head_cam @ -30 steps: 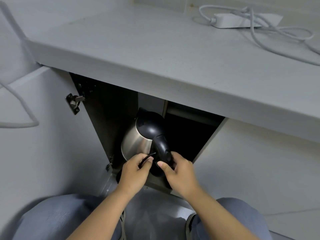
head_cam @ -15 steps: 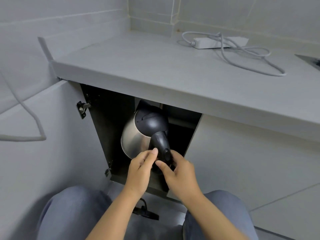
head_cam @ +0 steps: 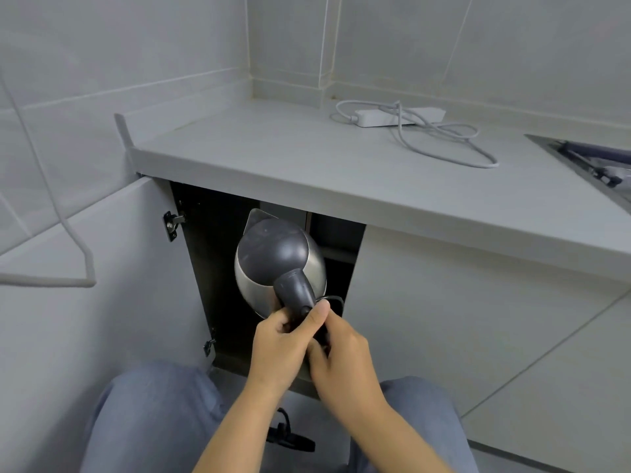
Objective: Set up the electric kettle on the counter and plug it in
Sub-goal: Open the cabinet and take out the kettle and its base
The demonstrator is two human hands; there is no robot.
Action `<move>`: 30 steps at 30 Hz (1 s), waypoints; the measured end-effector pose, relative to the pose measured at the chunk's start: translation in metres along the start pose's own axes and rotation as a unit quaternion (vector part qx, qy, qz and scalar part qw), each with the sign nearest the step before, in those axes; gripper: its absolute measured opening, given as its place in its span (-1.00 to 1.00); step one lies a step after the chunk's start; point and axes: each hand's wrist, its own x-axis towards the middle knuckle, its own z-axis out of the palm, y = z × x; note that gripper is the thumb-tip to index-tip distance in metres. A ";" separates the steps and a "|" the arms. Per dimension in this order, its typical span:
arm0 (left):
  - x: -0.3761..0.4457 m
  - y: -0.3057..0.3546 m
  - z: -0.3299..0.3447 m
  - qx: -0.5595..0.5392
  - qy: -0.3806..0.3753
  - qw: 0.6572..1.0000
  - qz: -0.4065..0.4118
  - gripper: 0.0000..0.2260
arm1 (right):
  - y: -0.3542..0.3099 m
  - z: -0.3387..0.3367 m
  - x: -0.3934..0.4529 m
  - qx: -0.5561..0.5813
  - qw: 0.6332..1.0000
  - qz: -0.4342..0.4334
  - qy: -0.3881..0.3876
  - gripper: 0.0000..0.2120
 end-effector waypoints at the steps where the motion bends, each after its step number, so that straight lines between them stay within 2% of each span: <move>1: -0.002 0.001 0.001 0.002 0.010 1.000 0.002 -0.69 | -0.003 -0.001 -0.002 0.008 1.000 0.003 0.001 -0.74; 6: -0.016 0.013 0.005 0.024 0.048 0.999 0.009 -0.81 | -0.022 -0.011 -0.014 0.053 0.999 0.000 -0.007 -0.70; 9: -0.022 0.020 0.005 0.023 0.062 0.998 0.006 -0.85 | -0.031 -0.014 -0.017 0.043 0.999 -0.013 -0.011 -0.74; 12: -0.030 0.026 0.003 0.030 0.071 0.997 0.009 -0.86 | -0.038 -0.023 -0.021 0.038 0.998 -0.031 -0.029 -0.74; 15: -0.038 0.034 -0.003 0.012 0.083 0.997 -0.001 -0.82 | -0.042 -0.036 -0.027 0.092 0.993 -0.026 -0.065 -0.67; 18: -0.042 0.044 -0.009 0.006 0.079 0.997 -0.011 -0.77 | -0.038 -0.047 -0.027 0.125 0.992 -0.011 0.010 -0.72; 20: -0.046 0.048 -0.009 0.004 0.074 0.997 -0.006 -0.78 | -0.033 -0.051 -0.023 0.107 0.992 0.004 0.072 -0.73; 22: -0.050 0.051 -0.007 -0.001 0.065 0.998 -0.005 -0.78 | -0.028 -0.054 -0.019 0.074 0.992 0.011 0.101 -0.72; 27: -0.051 0.057 -0.006 -0.034 0.061 0.997 -0.029 -0.74 | -0.019 -0.051 -0.015 -0.014 0.999 0.019 0.039 -0.66; 30: -0.051 0.055 -0.009 -0.037 0.063 0.997 -0.031 -0.71 | -0.015 -0.050 -0.016 -0.036 0.997 0.021 0.058 -0.87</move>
